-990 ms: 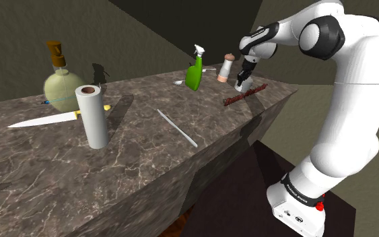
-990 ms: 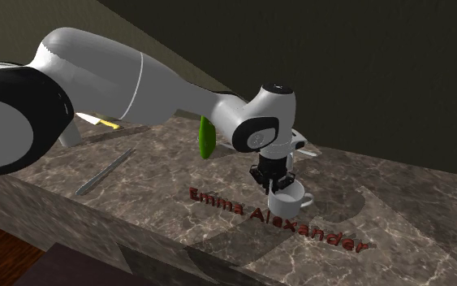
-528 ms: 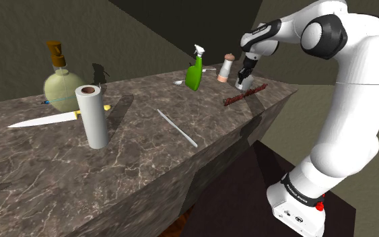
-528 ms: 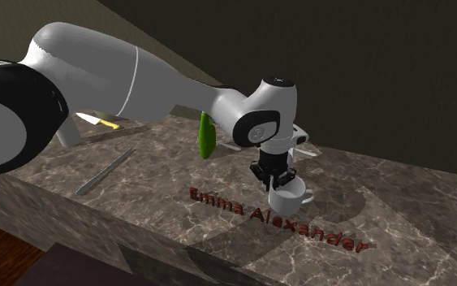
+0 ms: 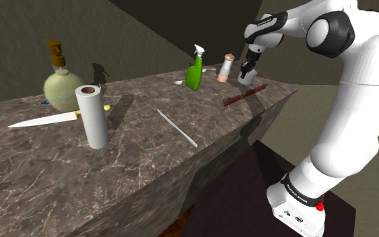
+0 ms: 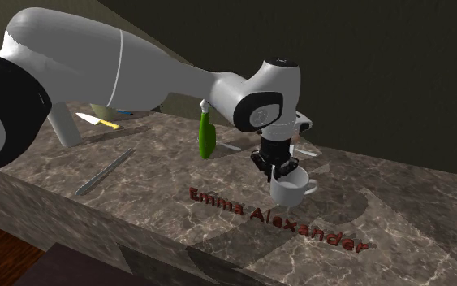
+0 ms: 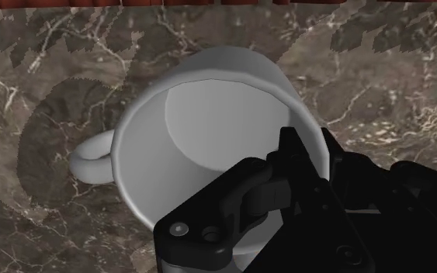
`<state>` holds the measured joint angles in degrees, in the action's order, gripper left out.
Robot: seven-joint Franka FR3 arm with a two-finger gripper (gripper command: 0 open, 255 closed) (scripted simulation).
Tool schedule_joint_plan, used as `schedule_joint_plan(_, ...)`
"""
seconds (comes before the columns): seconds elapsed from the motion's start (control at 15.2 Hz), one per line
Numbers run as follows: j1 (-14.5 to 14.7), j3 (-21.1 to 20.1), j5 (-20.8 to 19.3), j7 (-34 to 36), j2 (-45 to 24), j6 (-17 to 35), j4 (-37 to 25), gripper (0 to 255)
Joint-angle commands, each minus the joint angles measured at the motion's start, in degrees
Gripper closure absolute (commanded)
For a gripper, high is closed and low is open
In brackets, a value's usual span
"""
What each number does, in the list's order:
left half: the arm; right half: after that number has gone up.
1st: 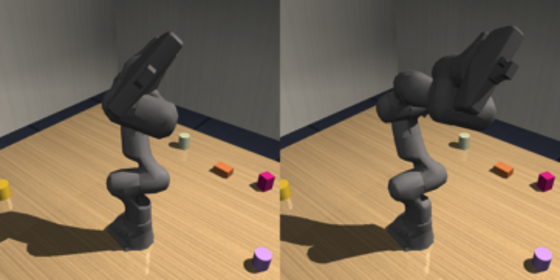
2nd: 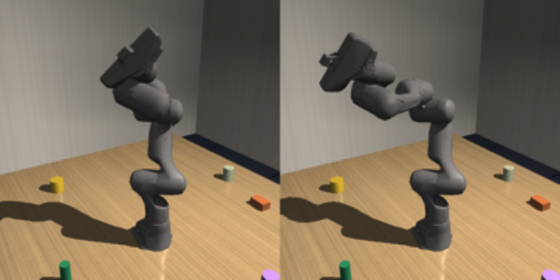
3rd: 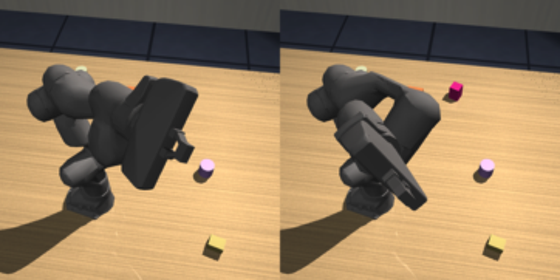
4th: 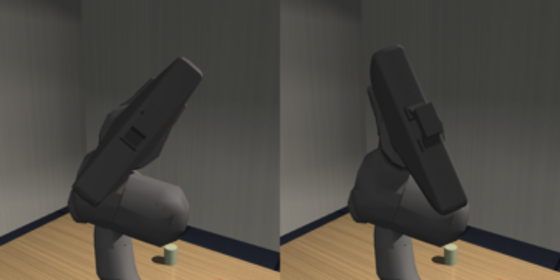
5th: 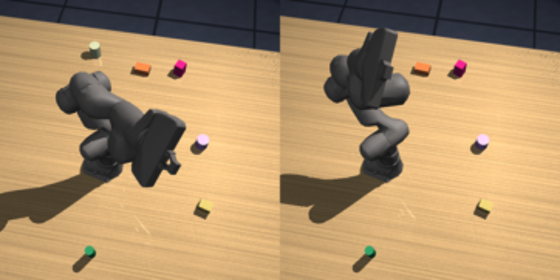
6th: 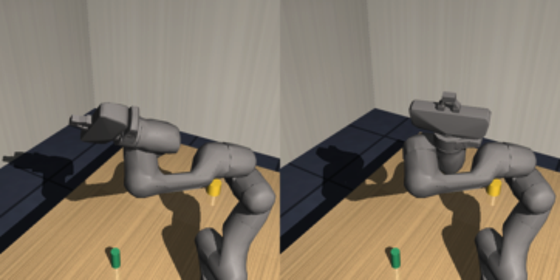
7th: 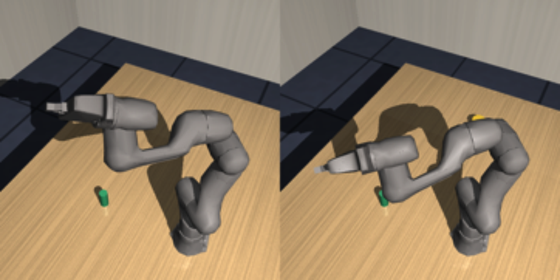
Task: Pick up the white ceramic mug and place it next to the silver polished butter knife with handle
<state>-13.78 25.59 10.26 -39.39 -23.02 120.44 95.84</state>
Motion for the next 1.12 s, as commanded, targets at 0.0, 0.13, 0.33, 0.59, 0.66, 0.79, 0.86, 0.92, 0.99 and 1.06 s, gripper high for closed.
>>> schedule_joint_plan(0.0, 0.1, 0.1, -0.3, 0.3, 0.5, -1.5, -1.1, 255)
schedule_joint_plan(0.13, 0.1, 0.3, -0.6, 0.4, 1.0, -2.9, -2.0, 255)
schedule_joint_plan(0.33, 0.2, 0.5, -1.0, 0.7, 1.6, -4.9, -3.5, 255)
schedule_joint_plan(0.59, 0.1, 0.6, -1.4, 0.9, 2.2, -7.7, -5.7, 255)
schedule_joint_plan(0.66, 0.1, 0.7, -1.5, 1.0, 2.4, -8.4, -6.3, 255)
schedule_joint_plan(0.79, 0.1, 0.8, -1.6, 1.1, 2.6, -9.9, -7.5, 255)
schedule_joint_plan(0.86, 0.0, 0.8, -1.7, 1.1, 2.7, -10.6, -8.2, 255)
schedule_joint_plan(0.92, 0.0, 0.8, -1.7, 1.2, 2.8, -11.3, -8.8, 255)
schedule_joint_plan(0.99, 0.0, 0.9, -1.8, 1.2, 2.8, -12.1, -9.5, 255)
schedule_joint_plan(1.06, -0.1, 0.9, -1.8, 1.2, 2.9, -12.5, -9.9, 255)
